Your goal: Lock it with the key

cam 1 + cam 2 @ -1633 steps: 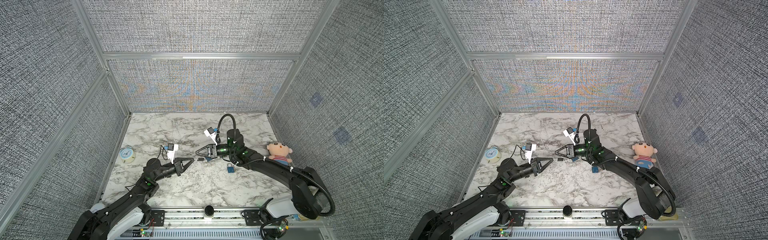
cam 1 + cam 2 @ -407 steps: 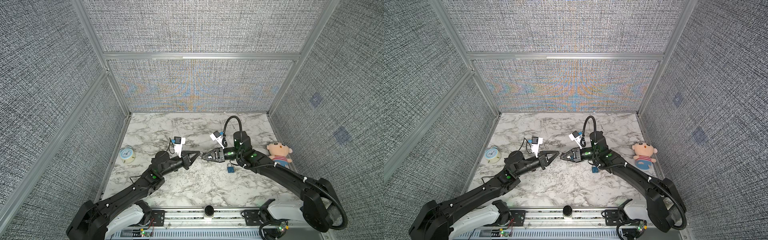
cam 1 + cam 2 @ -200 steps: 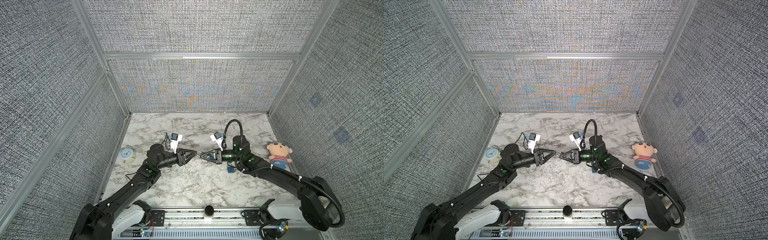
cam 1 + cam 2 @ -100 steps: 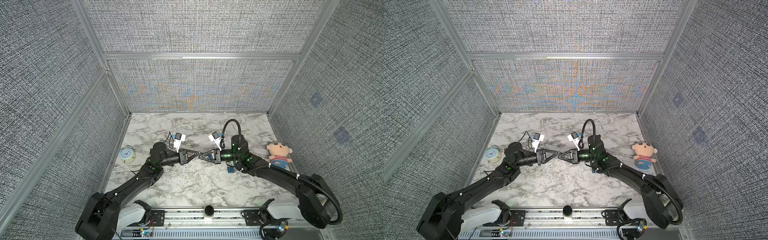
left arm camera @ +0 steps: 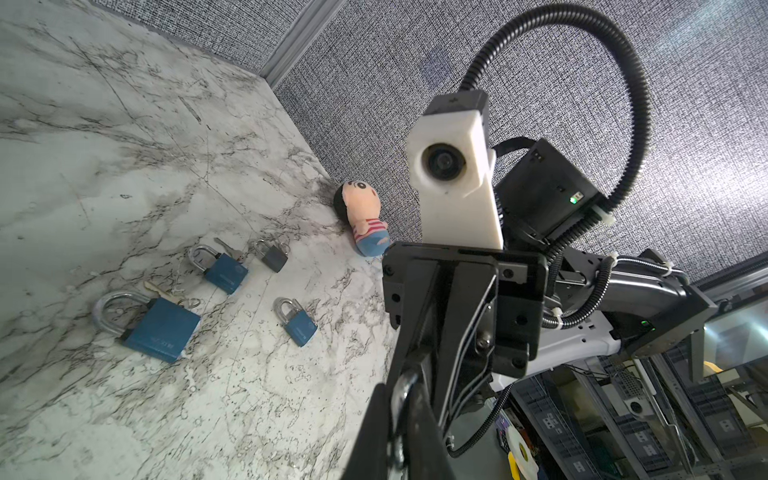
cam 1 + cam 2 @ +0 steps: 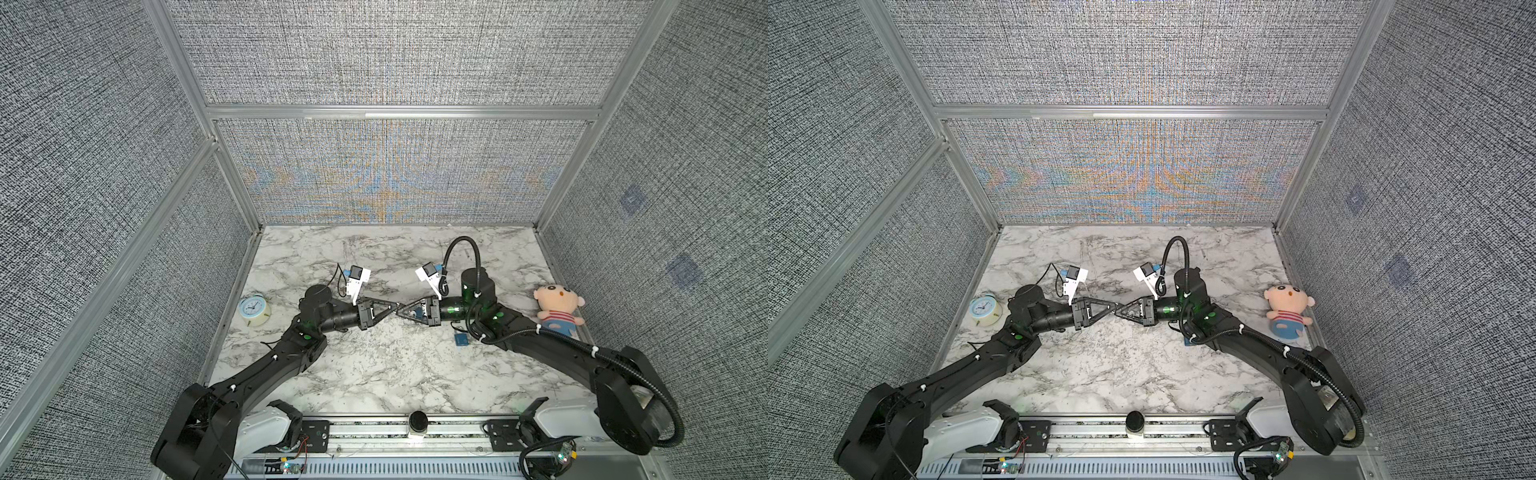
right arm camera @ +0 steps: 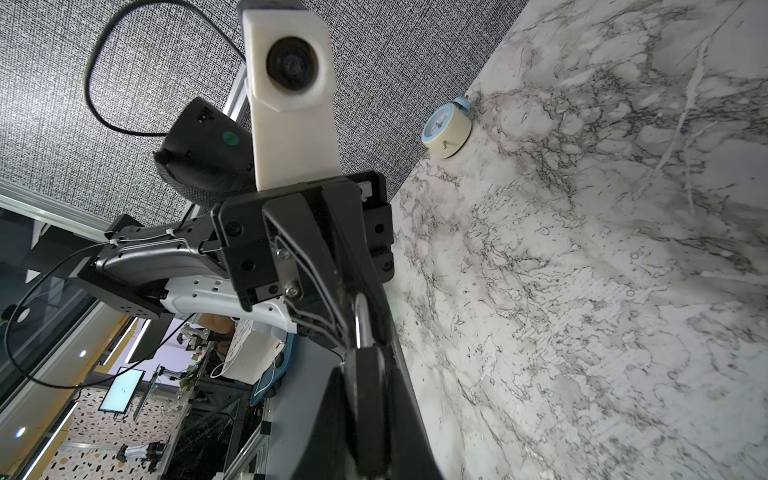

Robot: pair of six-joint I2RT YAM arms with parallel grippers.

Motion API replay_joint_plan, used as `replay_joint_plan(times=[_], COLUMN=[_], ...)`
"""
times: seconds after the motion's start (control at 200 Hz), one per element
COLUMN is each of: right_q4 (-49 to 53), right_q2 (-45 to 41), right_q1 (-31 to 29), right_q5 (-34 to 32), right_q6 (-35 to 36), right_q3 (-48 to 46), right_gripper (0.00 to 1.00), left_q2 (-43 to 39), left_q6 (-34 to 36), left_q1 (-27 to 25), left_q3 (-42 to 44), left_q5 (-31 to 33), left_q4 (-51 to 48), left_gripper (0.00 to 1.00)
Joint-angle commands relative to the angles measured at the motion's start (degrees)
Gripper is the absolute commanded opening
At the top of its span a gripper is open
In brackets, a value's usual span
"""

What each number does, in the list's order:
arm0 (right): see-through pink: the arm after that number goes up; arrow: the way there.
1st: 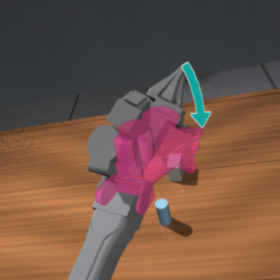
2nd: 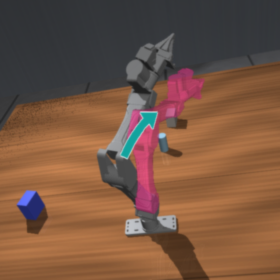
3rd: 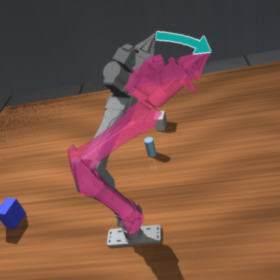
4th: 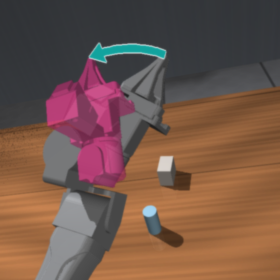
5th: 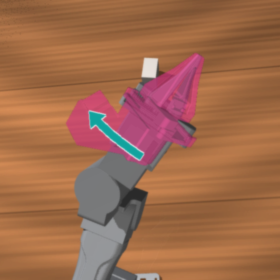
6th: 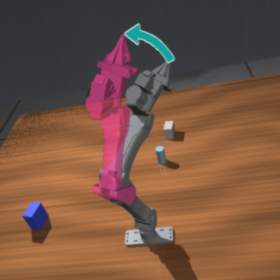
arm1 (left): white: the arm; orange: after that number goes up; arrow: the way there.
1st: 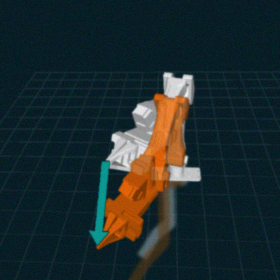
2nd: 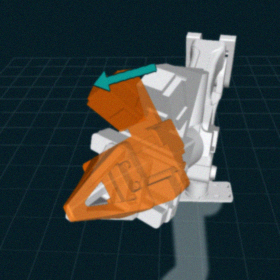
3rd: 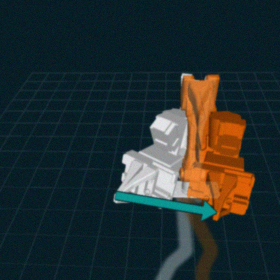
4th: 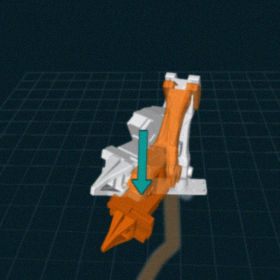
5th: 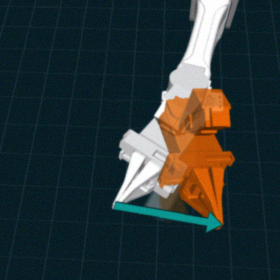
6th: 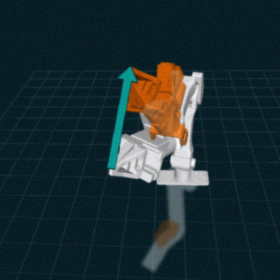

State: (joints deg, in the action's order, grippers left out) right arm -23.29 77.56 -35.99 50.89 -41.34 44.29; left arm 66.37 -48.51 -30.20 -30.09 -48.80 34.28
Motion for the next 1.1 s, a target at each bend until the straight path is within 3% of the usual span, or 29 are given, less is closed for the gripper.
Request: replay_joint_plan(times=[0.0, 0.115, 0.155, 0.225, 0.41, 0.585, 0.855, 1.0, 1.095], right_q4=[-1.6, -1.5, -1.5, -2.2, -3.0, 3.0, 2.5, 1.3, 0.2], right_q2=[0.3, 0.2, 0.1, -0.7, -4.3, -6.6, -5.9, -5.3, -5.1], right_q1=[-0.4, -0.3, -0.2, 0.4, 2.7, 3.4, 3.0, 2.6, 2.3], right_q5=[-0.7, -1.3, -1.2, -0.9, -0.8, -2.1, -1.1, -0.6, -0.4], right_q6=[-0.4, -0.5, -0.5, -0.7, -1.5, 2.0, 1.8, 1.2, 0.7], right_q3=[0.5, 0.6, 0.4, -0.4, -3.6, -4.1, -4.4, -4.8, -5.1], right_gripper=[0.0, 0.0, 0.15, 0.32, 0.4, 0.4, 0.33, 0.24, 0.12], left_q2=[0.6, 0.4, 0.2, -0.1, -1.3, -1.9, -2.7, -2.7, -2.7], left_q6=[0.8, 0.9, 1.0, 0.8, 0.3, 0.5, 0.0, -0.4, -0.5], left_q1=[-0.2, -0.2, -0.2, -0.2, -0.2, -0.2, -0.2, -0.2, -0.2], left_q3=[0.0, 0.4, 0.5, 0.9, 1.0, 0.5, 0.3, 0.3, 0.4], left_q5=[-0.9, -0.2, 0.4, 1.4, 1.8, 1.7, 2.0, 2.3, 2.4], left_q4=[1.5, 1.1, 0.7, 0.4, 0.6, -0.3, -0.2, -0.1, -0.1], left_gripper=[0.0, 0.0, 0.0, 0.0, 0.0, 0.0, 0.0, 0.0, 0.0])
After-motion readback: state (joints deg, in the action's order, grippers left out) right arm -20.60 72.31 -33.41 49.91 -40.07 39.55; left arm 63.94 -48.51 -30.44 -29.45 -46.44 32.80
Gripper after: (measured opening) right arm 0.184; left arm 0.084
